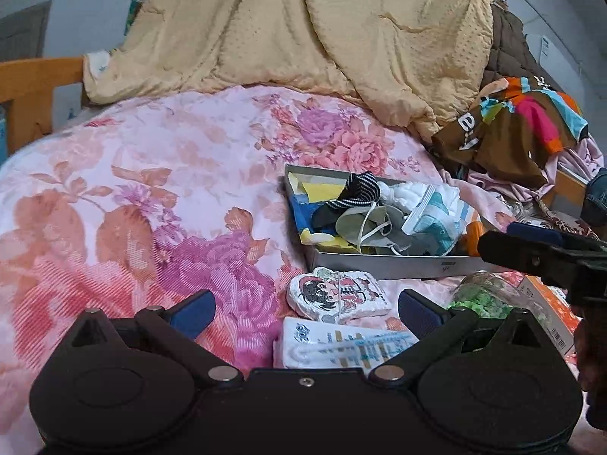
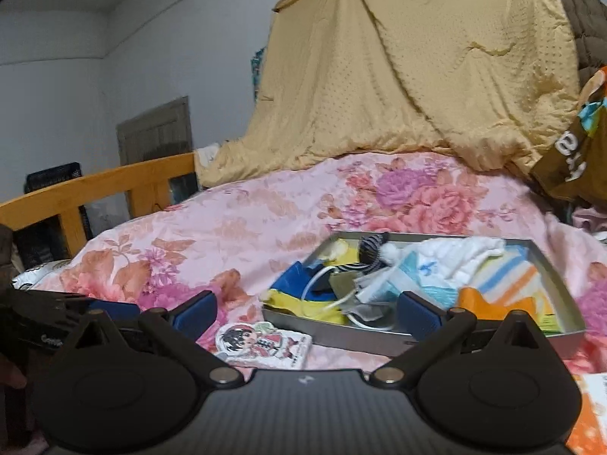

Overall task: Organize soft objects
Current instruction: 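Grasp the cartoon-printed packet beside the tray with the left tool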

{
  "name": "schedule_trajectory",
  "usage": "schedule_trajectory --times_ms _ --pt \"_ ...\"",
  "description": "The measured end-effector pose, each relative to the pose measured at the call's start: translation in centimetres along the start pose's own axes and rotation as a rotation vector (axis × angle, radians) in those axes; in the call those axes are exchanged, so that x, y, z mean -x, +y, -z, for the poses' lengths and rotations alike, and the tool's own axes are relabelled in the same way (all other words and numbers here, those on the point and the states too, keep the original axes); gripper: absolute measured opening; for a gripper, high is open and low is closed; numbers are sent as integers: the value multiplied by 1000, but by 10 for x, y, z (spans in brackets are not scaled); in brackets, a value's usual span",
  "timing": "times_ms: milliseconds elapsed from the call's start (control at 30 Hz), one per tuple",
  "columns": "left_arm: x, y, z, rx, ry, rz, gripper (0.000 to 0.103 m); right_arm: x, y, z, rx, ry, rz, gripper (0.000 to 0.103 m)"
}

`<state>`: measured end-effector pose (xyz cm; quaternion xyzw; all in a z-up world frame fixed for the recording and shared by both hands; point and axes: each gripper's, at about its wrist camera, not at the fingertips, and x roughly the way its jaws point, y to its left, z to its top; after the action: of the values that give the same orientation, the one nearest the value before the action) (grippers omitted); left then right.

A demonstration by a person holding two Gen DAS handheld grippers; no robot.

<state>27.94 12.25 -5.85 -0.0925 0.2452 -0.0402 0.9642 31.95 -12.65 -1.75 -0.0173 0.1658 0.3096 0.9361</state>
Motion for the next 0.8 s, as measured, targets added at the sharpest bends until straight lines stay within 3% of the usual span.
schedule_trajectory --times_ms 167,533,667,800 --pt "-25 16 -7 5 71 32 102 -6 -4 5 5 17 -71 103" --pt "-60 23 -31 -135 254 221 102 -12 -9 -4 -19 83 -11 103" --pt "-62 26 -45 -180 271 239 102 -5 -5 -10 -71 126 22 103" --pt "-66 28 -48 -148 266 229 102 -3 -1 -19 -45 162 -51 103"
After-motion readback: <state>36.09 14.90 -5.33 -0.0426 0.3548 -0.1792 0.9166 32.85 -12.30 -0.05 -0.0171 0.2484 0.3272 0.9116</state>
